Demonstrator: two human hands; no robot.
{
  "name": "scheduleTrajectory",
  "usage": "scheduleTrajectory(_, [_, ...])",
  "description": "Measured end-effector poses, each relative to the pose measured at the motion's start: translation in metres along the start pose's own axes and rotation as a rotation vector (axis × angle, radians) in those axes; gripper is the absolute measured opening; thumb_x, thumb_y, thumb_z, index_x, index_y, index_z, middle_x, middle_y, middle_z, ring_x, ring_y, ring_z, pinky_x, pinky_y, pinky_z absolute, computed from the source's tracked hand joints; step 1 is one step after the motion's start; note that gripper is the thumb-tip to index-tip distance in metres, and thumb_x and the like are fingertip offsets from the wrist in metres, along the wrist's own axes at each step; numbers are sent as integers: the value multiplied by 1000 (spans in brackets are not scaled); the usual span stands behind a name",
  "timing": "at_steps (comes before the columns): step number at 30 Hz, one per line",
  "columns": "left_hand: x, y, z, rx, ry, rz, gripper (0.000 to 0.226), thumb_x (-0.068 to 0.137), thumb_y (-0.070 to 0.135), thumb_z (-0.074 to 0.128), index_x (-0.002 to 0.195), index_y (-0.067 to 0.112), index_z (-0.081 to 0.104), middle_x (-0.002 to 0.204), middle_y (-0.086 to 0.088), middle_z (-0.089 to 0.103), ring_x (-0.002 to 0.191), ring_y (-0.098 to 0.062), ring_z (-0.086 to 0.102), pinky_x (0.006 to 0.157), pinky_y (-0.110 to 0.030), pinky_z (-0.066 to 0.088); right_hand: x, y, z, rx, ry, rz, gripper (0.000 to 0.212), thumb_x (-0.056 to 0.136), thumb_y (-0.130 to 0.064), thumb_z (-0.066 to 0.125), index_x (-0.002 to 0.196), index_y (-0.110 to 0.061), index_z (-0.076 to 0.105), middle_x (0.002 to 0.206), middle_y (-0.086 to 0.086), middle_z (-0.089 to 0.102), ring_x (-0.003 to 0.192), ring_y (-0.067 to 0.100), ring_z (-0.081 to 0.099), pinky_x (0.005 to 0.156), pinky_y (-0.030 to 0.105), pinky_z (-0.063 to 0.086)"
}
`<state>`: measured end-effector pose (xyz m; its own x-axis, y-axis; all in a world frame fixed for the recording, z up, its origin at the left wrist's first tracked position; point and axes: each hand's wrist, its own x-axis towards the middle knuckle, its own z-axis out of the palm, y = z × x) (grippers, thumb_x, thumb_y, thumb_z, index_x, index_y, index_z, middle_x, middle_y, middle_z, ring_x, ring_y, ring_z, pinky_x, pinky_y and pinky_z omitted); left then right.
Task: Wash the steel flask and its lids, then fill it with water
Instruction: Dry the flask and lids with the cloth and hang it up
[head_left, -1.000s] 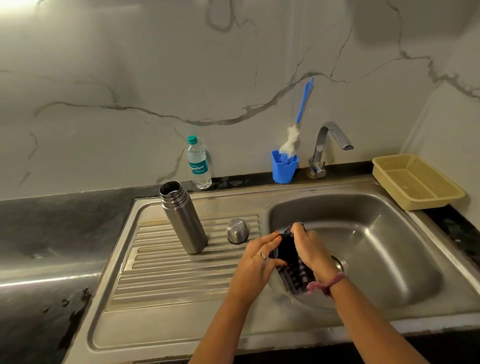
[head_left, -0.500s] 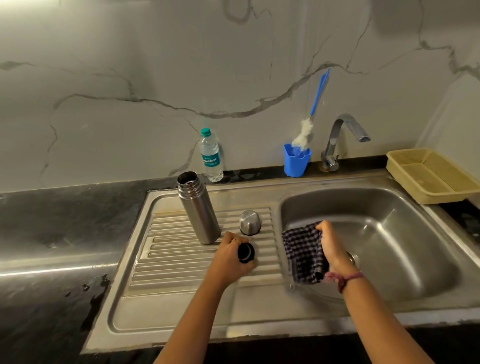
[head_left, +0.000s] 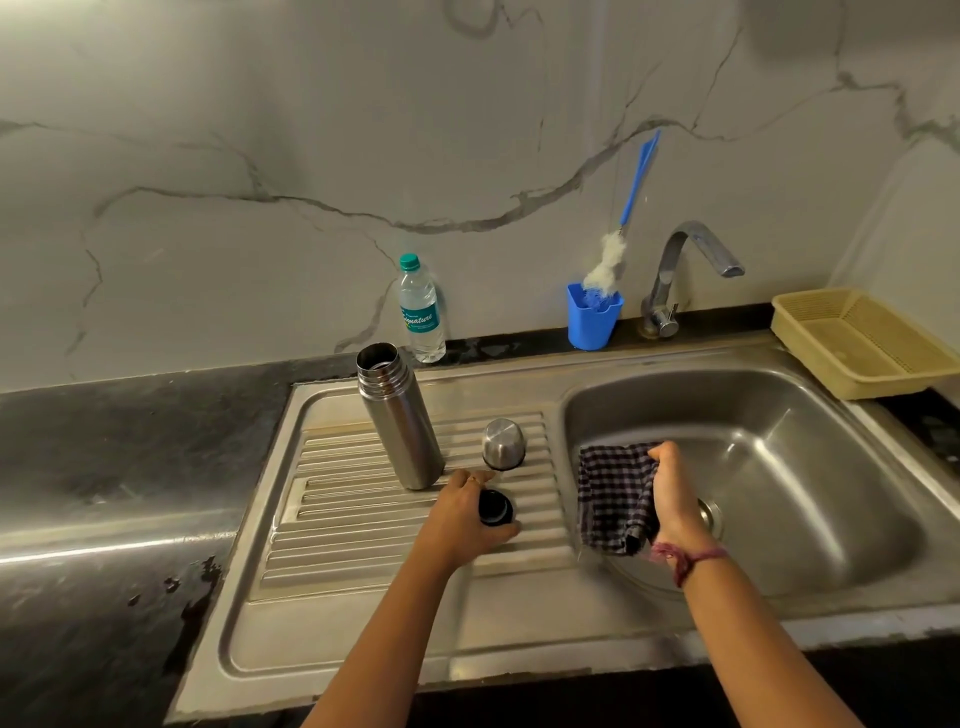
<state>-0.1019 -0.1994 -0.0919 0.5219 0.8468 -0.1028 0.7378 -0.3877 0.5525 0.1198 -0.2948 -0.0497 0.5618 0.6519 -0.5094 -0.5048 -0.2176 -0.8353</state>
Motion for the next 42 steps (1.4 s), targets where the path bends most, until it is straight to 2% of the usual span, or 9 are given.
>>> scheduleTrajectory(5, [7,4,-11,6,15,8,91,72,66,74,142,17,46,131,-1,47,121,-19,50,106,-32,42,4,0,-1,32,28,-26,25,90,-34,36,82,-19,52,75,6,58,70,24,56,63,31,47])
scheduleTrajectory(9, [24,14,-20,-64,118,18,72,80,55,73,135,13,52,128,-3,50,120,-20,51,103,-26,39,8,-2,-3,51,74,-25,21,90,-35,37,80,-21,49,76,7,55,70,22,53,62,31,44])
scheduleTrajectory(11, [36,19,-24,-117,149,-12,70,83,47,73,138,13,49,132,-6,49,123,-22,50,105,-30,39,8,-4,-4,63,101,-29,24,92,-32,38,74,-20,48,68,4,55,65,20,51,59,30,42])
scheduleTrajectory(15, [60,23,-26,-198,99,-130,94,78,42,79,151,10,30,149,-10,39,136,-25,42,113,-39,37,9,-10,-6,77,130,-70,29,95,-30,36,72,-18,48,70,2,52,65,19,50,58,30,42])
scheduleTrajectory(21, [82,18,-15,-195,-4,-144,114,67,34,90,153,4,22,154,-14,34,139,-28,39,110,-31,35,17,-13,-15,119,136,-52,27,95,-31,37,76,-18,51,71,3,54,65,20,52,58,29,42])
scheduleTrajectory(26, [93,11,-10,-169,17,-148,98,65,30,91,144,5,40,139,-11,50,127,-27,50,96,-23,39,21,-18,-23,108,109,-48,31,97,-30,34,84,-13,57,76,6,59,69,22,56,58,30,46])
scheduleTrajectory(31, [96,12,-8,-166,58,-116,70,65,26,91,123,8,57,116,-6,63,100,-19,58,80,-21,42,31,-20,-37,89,139,-44,31,93,-34,41,88,-14,64,88,9,65,79,26,63,64,32,50])
scheduleTrajectory(38, [96,59,-15,-185,104,-58,74,70,29,87,133,13,53,119,-1,55,108,-18,53,88,-25,44,39,-35,-60,108,81,-6,35,96,-34,38,96,-11,63,87,10,65,79,27,61,68,33,50])
scheduleTrajectory(42, [91,106,-15,-262,71,-33,76,70,26,87,136,21,49,122,1,51,106,-14,52,87,-24,43,41,-45,-73,116,32,33,40,94,-39,37,101,-14,67,91,11,69,83,28,63,73,36,51])
